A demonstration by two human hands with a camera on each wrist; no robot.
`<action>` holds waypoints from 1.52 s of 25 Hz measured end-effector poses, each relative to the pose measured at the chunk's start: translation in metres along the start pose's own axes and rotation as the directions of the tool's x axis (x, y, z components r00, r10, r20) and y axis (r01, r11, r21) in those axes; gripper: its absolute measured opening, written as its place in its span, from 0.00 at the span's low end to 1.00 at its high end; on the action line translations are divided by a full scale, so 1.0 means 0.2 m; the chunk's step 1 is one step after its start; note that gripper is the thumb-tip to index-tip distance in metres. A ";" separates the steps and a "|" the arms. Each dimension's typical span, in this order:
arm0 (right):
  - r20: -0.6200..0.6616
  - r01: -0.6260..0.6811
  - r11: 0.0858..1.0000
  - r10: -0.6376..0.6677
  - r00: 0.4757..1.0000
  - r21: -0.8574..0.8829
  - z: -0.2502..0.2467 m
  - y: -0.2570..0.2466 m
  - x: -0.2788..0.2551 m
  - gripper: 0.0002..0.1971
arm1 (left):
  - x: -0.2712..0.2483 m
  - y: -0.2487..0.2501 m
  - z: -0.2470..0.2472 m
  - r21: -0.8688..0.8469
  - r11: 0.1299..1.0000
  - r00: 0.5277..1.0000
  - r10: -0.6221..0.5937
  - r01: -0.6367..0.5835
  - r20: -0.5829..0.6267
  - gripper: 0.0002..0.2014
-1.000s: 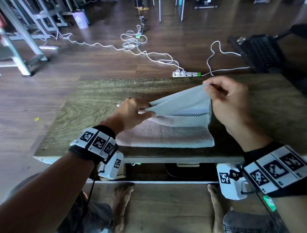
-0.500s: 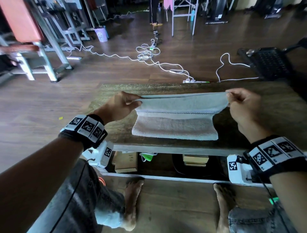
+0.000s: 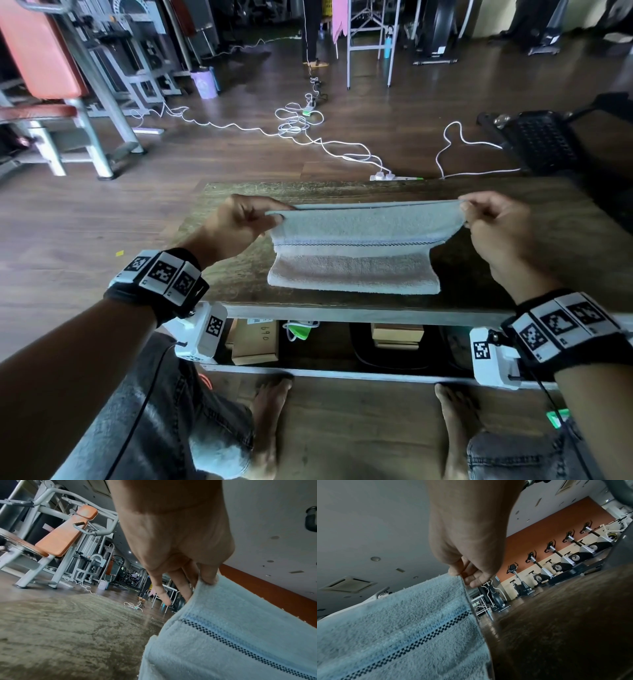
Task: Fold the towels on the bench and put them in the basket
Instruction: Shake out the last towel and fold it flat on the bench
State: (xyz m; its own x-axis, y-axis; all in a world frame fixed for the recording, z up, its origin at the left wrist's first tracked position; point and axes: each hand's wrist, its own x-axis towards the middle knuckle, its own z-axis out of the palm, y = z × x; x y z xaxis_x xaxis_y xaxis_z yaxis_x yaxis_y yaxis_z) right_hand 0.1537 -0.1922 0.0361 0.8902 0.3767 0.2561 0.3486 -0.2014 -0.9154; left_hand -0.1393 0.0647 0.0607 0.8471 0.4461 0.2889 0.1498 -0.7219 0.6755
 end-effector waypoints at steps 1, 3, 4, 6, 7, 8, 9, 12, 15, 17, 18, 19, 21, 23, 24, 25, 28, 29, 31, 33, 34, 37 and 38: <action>0.007 0.007 1.000 -0.007 1.000 -0.021 -0.01 -0.01 0.00 0.07 | 0.01 -0.02 0.00 -0.033 0.999 0.999 -0.019 0.019 -0.025 0.14; 0.021 0.012 0.998 -0.011 1.000 -0.059 -0.01 -0.02 -0.01 0.08 | 0.02 -0.01 0.01 -0.035 0.996 0.991 -0.089 0.086 -0.096 0.11; 0.034 0.003 0.997 -0.001 0.999 -0.073 -0.02 -0.02 -0.01 0.08 | 0.03 -0.01 0.01 0.000 0.995 0.988 -0.097 0.098 -0.121 0.08; 0.091 -0.004 0.990 0.017 0.996 -0.142 -0.04 -0.03 0.00 0.08 | 0.07 0.03 -0.01 0.111 0.989 0.987 -0.077 0.093 -0.142 0.04; 0.129 0.007 0.981 0.019 0.991 -0.194 -0.05 -0.04 0.04 0.07 | 0.11 0.06 -0.04 0.149 0.983 0.987 -0.084 0.105 -0.137 0.02; 0.149 0.012 0.975 0.021 0.989 -0.223 -0.05 -0.07 0.09 0.06 | 0.17 0.09 -0.07 0.182 0.976 0.985 -0.096 0.122 -0.145 0.01; 0.152 0.018 0.974 0.017 0.988 -0.227 -0.05 -0.11 0.15 0.05 | 0.26 0.13 -0.10 0.213 0.967 0.980 -0.105 0.141 -0.170 0.01; 0.158 -0.048 0.996 0.059 0.986 -0.074 -0.05 -0.32 0.38 0.05 | 0.52 0.27 -0.22 0.213 0.952 0.947 -0.156 0.221 -0.282 0.05; 0.126 -0.019 0.986 -0.002 0.992 0.166 -0.08 -0.53 0.50 0.12 | 0.68 0.38 -0.35 0.109 0.954 0.896 -0.218 0.279 -0.388 0.04; 0.084 0.099 0.959 -0.126 0.988 0.265 -0.12 -0.63 0.51 0.14 | 0.70 0.46 -0.42 0.029 0.970 0.854 -0.197 0.240 -0.481 0.05; 0.059 0.159 0.939 -0.185 0.981 0.304 -0.14 -0.66 0.50 0.13 | 0.69 0.49 -0.45 0.009 0.984 0.835 -0.148 0.180 -0.530 0.03; 0.035 0.213 0.922 -0.236 0.971 0.323 -0.16 -0.69 0.47 0.13 | 0.66 0.53 -0.47 0.018 0.994 0.819 -0.082 0.112 -0.567 0.04; 0.020 0.279 0.898 -0.303 0.953 0.340 -0.19 -0.68 0.41 0.13 | 0.58 0.55 -0.46 0.010 1.000 0.813 -0.015 0.026 -0.582 0.07; 0.058 0.273 0.928 -0.296 0.953 0.253 -0.23 -0.59 0.33 0.11 | 0.46 0.49 -0.43 0.005 1.000 0.872 0.000 0.003 -0.490 0.09; 0.105 0.264 0.952 -0.281 0.954 0.155 -0.25 -0.52 0.28 0.09 | 0.40 0.44 -0.40 0.029 1.000 0.909 0.005 0.008 -0.416 0.10; 0.179 0.244 0.969 -0.246 0.953 0.033 -0.27 -0.44 0.22 0.08 | 0.32 0.38 -0.36 0.061 0.998 0.943 0.000 0.021 -0.332 0.08; 0.476 0.167 0.960 -0.042 0.878 -0.224 -0.31 -0.23 0.03 0.07 | 0.12 0.23 -0.24 0.153 0.984 0.993 -0.104 0.094 0.056 0.05; 0.569 0.131 0.953 0.051 0.821 -0.275 -0.31 -0.18 -0.02 0.07 | 0.07 0.20 -0.20 0.201 0.974 0.962 -0.153 0.108 0.224 0.06; 0.683 0.073 0.926 0.218 0.697 -0.370 -0.30 -0.12 -0.08 0.07 | -0.01 0.18 -0.15 0.276 0.952 0.836 -0.260 0.136 0.484 0.01; 0.730 0.030 0.903 0.326 0.600 -0.428 -0.28 -0.10 -0.09 0.07 | -0.05 0.14 -0.11 0.302 0.933 0.733 -0.344 0.197 0.587 0.05; 0.734 0.025 0.898 0.342 0.587 -0.439 -0.27 -0.09 -0.08 0.07 | -0.05 0.12 -0.10 0.309 0.924 0.713 -0.373 0.225 0.594 0.07; 0.684 0.082 0.884 0.294 0.667 -0.461 -0.19 -0.06 -0.03 0.06 | -0.01 0.03 -0.06 0.307 0.913 0.780 -0.392 0.267 0.487 0.07; 0.647 0.098 0.884 0.255 0.719 -0.457 -0.16 -0.05 -0.01 0.06 | 0.02 0.00 -0.04 0.300 0.913 0.822 -0.387 0.277 0.418 0.07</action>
State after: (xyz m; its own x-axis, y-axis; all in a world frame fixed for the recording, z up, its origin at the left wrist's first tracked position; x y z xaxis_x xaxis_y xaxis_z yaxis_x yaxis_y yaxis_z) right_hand 0.1582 -0.2191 0.0540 0.5390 0.8043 -0.2502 0.5296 -0.5546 -0.6419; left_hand -0.1405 0.0708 0.0666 0.8513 0.4252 -0.3073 0.5246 -0.6938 0.4933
